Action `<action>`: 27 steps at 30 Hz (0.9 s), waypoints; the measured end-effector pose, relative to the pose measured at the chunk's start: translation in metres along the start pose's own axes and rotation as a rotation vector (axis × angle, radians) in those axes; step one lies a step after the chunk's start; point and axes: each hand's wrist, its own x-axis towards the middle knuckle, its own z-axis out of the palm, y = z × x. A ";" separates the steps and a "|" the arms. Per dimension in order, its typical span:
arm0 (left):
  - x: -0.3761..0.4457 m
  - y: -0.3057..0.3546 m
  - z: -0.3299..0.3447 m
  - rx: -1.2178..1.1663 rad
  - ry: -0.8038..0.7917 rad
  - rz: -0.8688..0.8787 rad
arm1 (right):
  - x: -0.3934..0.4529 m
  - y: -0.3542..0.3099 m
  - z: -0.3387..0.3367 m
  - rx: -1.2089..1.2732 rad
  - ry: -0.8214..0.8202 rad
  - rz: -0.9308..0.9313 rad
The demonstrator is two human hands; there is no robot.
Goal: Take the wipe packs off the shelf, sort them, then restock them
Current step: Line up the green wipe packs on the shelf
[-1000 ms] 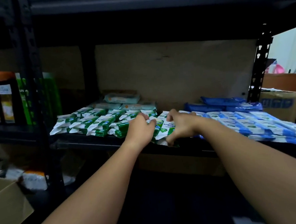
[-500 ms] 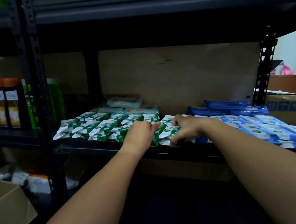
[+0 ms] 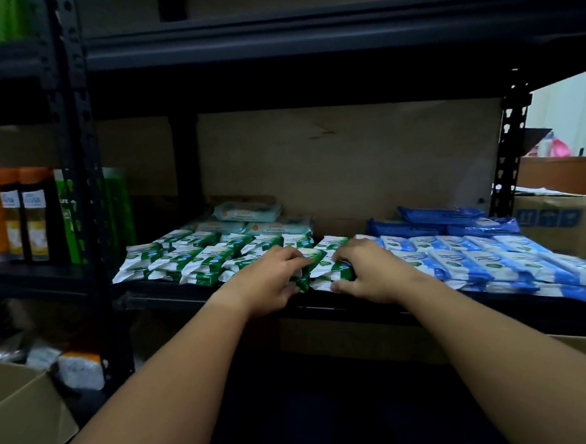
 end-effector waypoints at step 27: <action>-0.062 -0.112 -0.111 0.071 0.018 -0.574 | 0.101 -0.140 -0.023 0.204 -0.036 -0.002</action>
